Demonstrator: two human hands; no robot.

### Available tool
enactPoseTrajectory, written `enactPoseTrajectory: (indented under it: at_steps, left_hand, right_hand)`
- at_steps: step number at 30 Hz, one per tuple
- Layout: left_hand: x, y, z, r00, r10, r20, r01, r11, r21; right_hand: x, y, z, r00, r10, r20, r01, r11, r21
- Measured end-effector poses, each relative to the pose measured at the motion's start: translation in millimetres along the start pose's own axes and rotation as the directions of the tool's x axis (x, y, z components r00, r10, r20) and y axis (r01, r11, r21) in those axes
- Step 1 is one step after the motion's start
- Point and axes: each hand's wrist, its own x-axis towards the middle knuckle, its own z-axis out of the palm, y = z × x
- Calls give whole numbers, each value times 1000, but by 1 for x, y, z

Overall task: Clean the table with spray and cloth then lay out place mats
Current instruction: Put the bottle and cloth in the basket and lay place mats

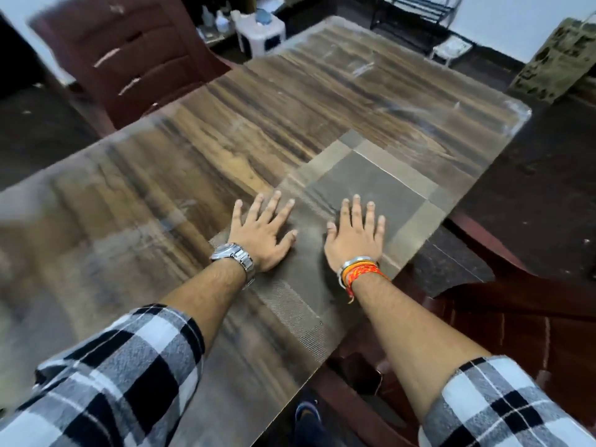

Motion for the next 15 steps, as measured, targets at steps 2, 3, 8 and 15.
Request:
enactPoseTrajectory:
  at_steps: [2,3,8,15]
  left_hand:
    - [-19,-22,-8,997,-69,-31,68,997,-38]
    - [-31,-33,-11,993,-103,-50,100,994,-53]
    - [-99,-98,-21,958,-267,-100,252,957,-146]
    - [-273,-242,10,820,-555,-141,489,807,-331]
  right_hand:
    - [-8,-34,-5,988,-151,-6,151,988,9]
    - [-14,-53,-7,977,-211,1,211,977,18]
    - [-57,-154,-10,897,-440,36,438,897,63]
    - [-193,-312,24,725,-683,95,672,730,122]
